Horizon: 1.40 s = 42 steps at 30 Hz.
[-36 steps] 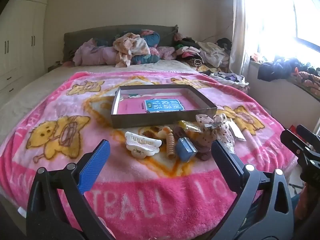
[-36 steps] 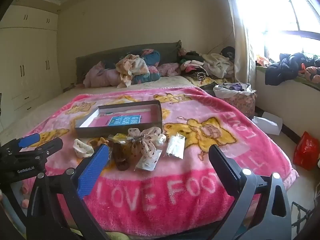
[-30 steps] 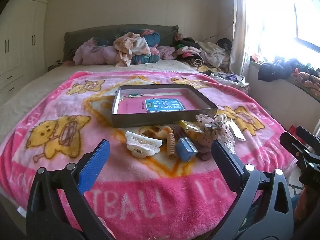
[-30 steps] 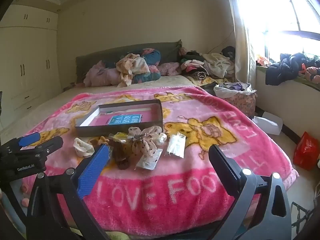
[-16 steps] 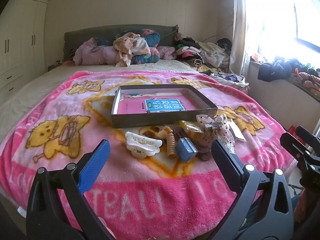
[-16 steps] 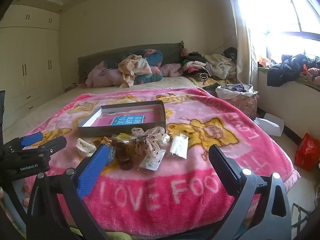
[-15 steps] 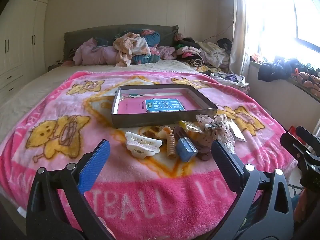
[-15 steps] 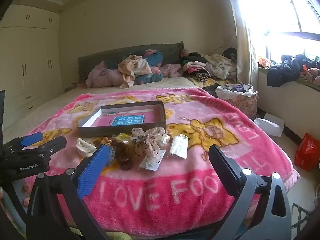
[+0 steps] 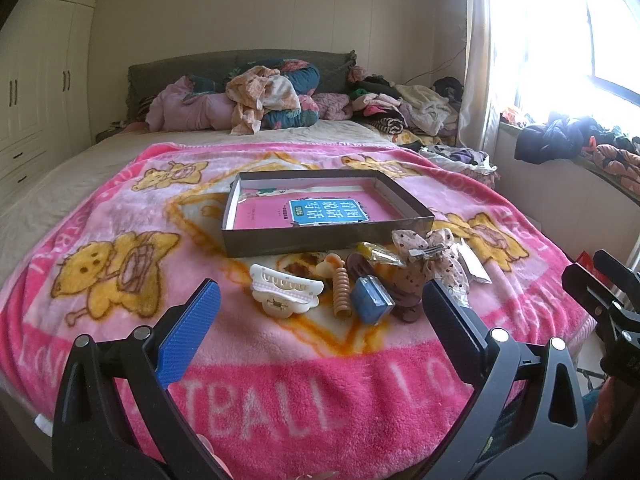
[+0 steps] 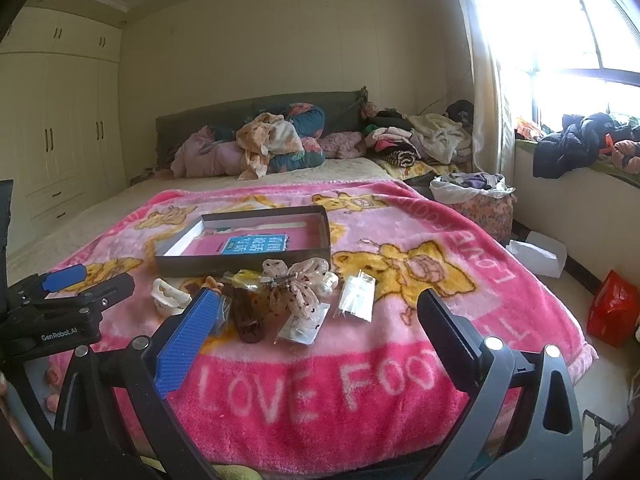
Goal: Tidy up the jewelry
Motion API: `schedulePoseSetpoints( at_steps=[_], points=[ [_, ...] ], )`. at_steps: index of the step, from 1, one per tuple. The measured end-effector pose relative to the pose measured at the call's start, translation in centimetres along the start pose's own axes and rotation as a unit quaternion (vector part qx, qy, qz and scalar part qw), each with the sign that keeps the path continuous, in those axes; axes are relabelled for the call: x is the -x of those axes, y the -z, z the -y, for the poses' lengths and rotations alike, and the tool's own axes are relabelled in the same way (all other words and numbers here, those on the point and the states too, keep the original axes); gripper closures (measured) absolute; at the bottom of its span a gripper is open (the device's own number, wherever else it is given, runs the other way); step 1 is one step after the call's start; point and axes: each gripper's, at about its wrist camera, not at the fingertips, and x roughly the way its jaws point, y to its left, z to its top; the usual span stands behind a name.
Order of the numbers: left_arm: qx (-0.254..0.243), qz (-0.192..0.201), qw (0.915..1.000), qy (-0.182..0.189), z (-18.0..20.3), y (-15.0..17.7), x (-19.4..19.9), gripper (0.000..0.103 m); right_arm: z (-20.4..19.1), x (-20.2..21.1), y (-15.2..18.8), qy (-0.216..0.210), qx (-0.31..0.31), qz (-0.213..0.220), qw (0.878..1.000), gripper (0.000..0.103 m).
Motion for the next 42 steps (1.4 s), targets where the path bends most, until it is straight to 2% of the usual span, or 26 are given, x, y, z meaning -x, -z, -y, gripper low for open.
schedulePoseSetpoints(
  at_steps=[42],
  points=[
    [0.005, -0.002, 1.0000, -0.001, -0.40, 0.09, -0.17, 0.011, -0.10, -0.22, 0.24, -0.003, 0.001, -0.005, 1.000, 0.006]
  ],
)
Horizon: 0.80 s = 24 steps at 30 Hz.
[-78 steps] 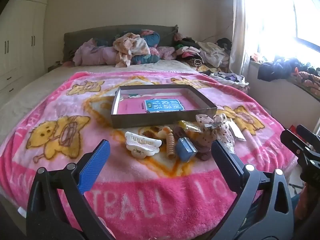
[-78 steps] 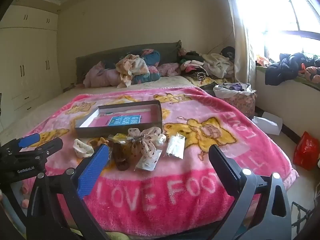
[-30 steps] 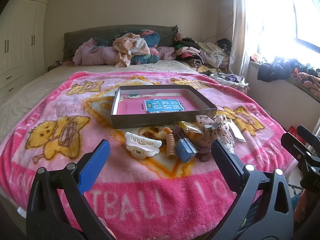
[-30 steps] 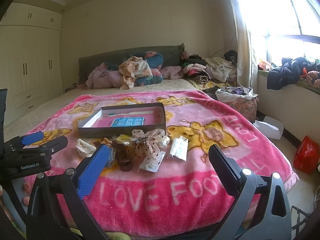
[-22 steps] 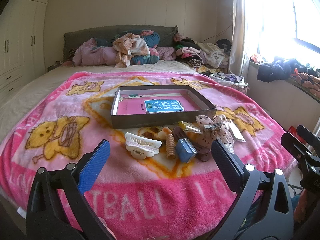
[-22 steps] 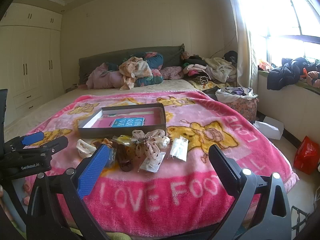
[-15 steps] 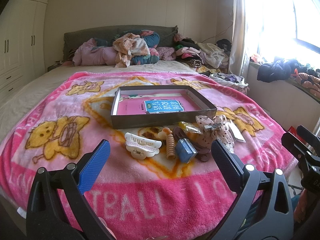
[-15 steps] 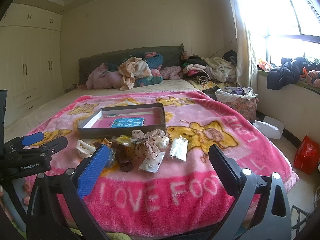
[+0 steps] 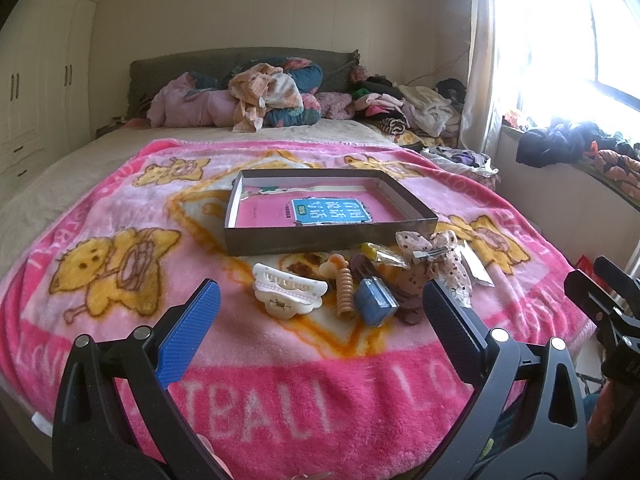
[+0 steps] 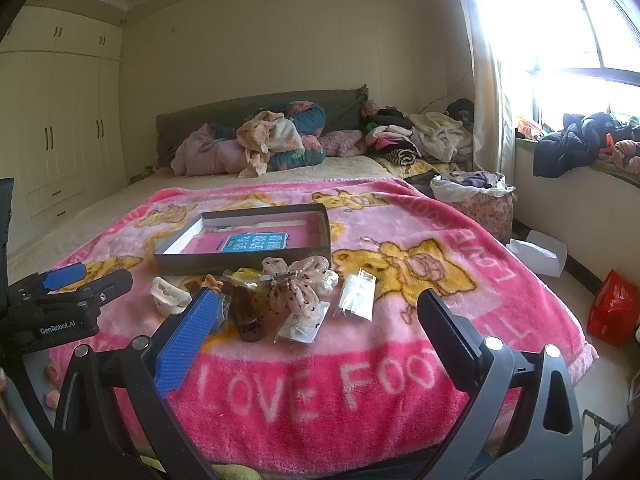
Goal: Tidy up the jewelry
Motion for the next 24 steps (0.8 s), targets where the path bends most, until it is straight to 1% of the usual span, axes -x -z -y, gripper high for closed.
schedulePoseSetpoints(
  at_steps=[8, 13, 20, 24],
  points=[
    [0.016, -0.009, 0.9998, 0.004, -0.5, 0.0, -1.3, 0.011, -0.7, -1.7, 0.6, -0.008, 0.008, -0.017, 1.000, 0.006],
    [0.032, -0.013, 0.9994, 0.000, -1.8, 0.0, -2.0, 0.011, -1.5, -3.0, 0.7, -0.017, 0.023, -0.030, 0.999, 0.006],
    [0.040, -0.030, 0.9988, 0.004, -3.3, 0.0, -3.6, 0.011, -2.6, -5.6, 0.5, -0.037, 0.039, -0.054, 0.997, 0.006],
    [0.046, -0.044, 0.9980, 0.004, -4.4, -0.2, -5.0, 0.011, -2.8, -7.3, 0.0, -0.033, 0.053, -0.063, 0.996, 0.006]
  ],
)
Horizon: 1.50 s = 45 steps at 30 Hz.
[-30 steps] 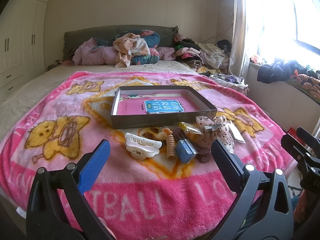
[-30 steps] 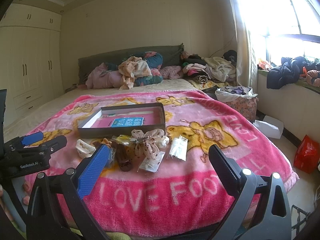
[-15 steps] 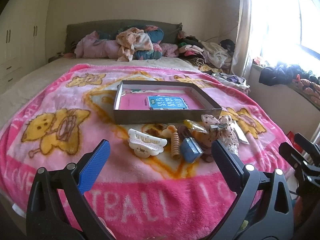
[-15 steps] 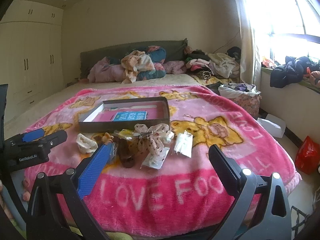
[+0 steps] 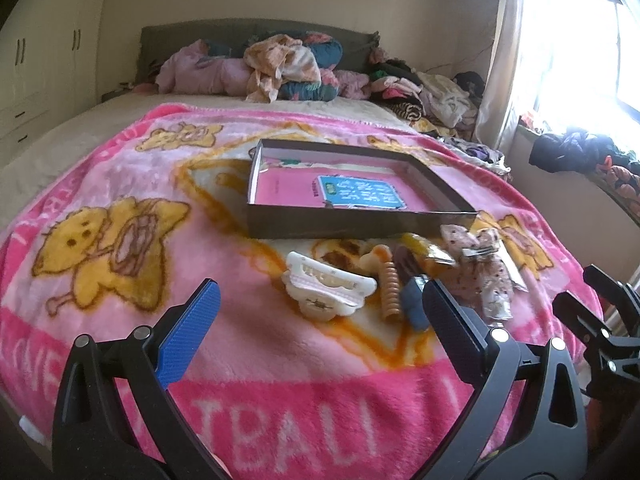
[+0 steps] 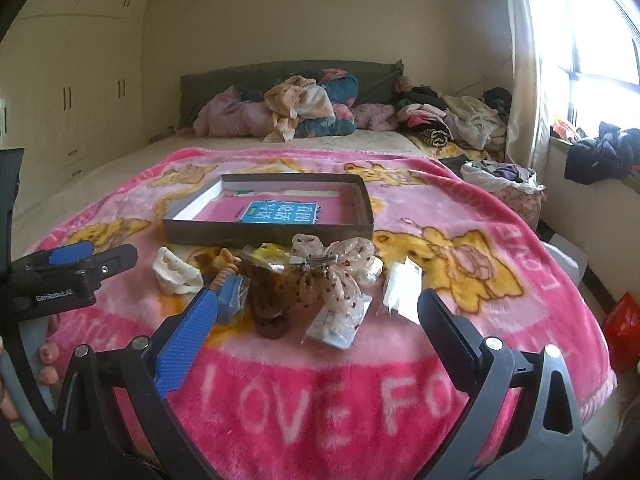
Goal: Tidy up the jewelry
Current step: 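Grasp the white claw clip with the left tool while the right tool grasps the polka-dot bow clip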
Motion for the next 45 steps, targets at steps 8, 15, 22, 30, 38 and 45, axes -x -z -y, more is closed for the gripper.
schedulePoseSetpoints(
  at_steps=[8, 15, 22, 30, 38, 45],
  points=[
    [0.005, -0.014, 0.9994, 0.033, -1.5, -0.4, -1.9, 0.011, 0.4, -3.3, -0.8, 0.003, 0.004, -0.024, 1.000, 0.006],
    [-0.042, -0.034, 0.9980, 0.034, -0.8, -0.3, -4.5, 0.011, 0.5, -6.2, -1.5, 0.005, 0.014, -0.045, 0.999, 0.006],
    [-0.084, -0.063, 0.9939, 0.034, -0.1, 0.0, -7.6, 0.011, 0.9, -8.7, -1.6, 0.010, 0.017, -0.067, 0.998, 0.006],
    [-0.075, -0.084, 0.9926, 0.045, -0.6, -0.1, -9.6, 0.011, 1.1, -11.1, -1.4, 0.014, 0.024, -0.091, 0.995, 0.020],
    [-0.081, -0.093, 0.9915, 0.039, -0.1, -0.1, -10.4, 0.024, 1.6, -11.0, -0.8, 0.006, 0.003, -0.090, 0.996, 0.058],
    [-0.086, -0.091, 0.9914, 0.037, 0.2, -0.2, -10.4, 0.032, 3.4, -9.9, -0.7, -0.014, -0.033, -0.083, 0.996, 0.086]
  ],
)
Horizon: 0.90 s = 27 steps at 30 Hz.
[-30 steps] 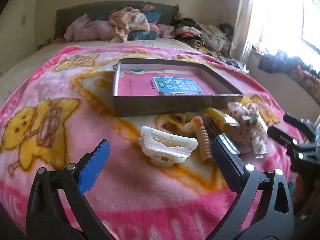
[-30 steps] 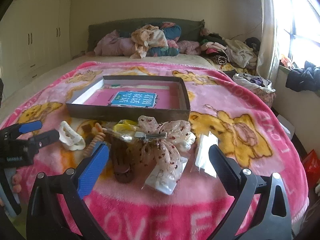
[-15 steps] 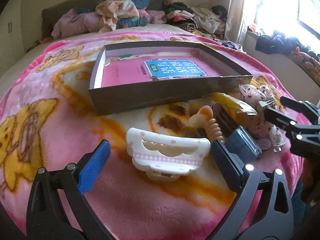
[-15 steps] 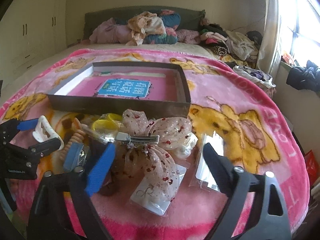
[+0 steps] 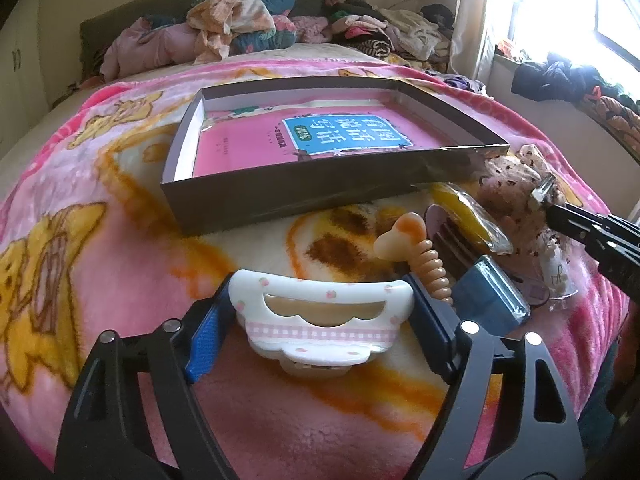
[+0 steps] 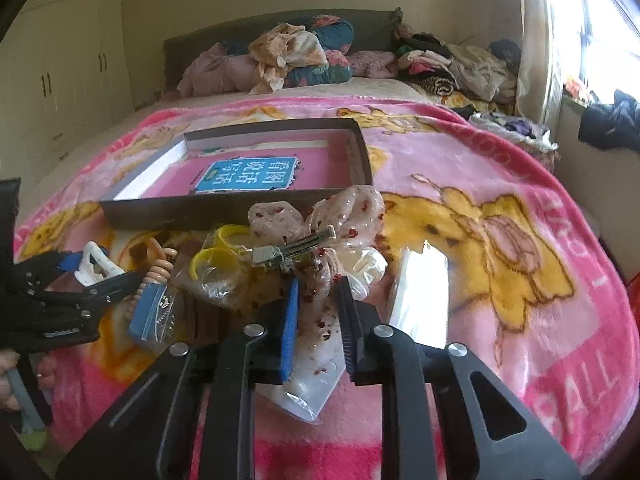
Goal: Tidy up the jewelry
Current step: 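Grasp the white claw clip with the left tool while the right tool grasps the polka-dot bow clip, then carry both clips into the grey tray and open both tools to release them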
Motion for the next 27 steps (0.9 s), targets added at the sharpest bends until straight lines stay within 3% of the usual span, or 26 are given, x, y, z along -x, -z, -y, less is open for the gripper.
schedulePoseSetpoints(
  at_steps=[15, 27],
  points=[
    [0.022, 0.035, 0.9991, 0.012, -0.6, -2.8, 2.6, 0.032, 3.4, 3.0, -1.3, -0.001, -0.044, 0.039, 0.998, 0.089],
    [0.030, 0.062, 0.9976, 0.003, -1.0, -7.0, 1.0, 0.032, 3.6, 2.3, -5.5, -0.008, -0.030, 0.052, 0.998, 0.089]
  ],
)
